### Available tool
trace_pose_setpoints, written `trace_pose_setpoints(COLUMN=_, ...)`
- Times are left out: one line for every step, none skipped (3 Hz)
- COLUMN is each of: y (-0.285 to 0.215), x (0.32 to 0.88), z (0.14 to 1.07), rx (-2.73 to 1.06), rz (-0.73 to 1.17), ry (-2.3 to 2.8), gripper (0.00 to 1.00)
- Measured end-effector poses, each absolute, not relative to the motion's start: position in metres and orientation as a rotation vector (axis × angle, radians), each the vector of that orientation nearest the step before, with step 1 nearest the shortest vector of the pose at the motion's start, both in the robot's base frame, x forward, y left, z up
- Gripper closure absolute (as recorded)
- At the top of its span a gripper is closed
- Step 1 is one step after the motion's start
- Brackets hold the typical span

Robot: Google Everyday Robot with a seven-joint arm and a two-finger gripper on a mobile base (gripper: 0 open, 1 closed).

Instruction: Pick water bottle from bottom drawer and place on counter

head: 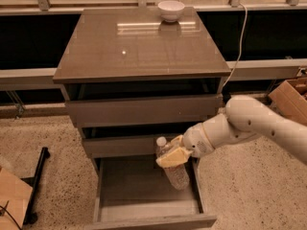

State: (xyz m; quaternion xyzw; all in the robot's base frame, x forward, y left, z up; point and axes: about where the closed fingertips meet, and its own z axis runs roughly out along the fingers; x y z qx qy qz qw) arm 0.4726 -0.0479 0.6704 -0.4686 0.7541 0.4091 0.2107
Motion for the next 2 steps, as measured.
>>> trace_pose_setpoints(y=-0.061, x=0.509, z=0.781, rx=-1.351, rz=0.981, ry=2.031, gripper=1.00)
trace_pose_setpoints(y=-0.057, x=0.544, z=0.871, rx=-1.381, rz=0.836, ry=2.000, gripper=1.00)
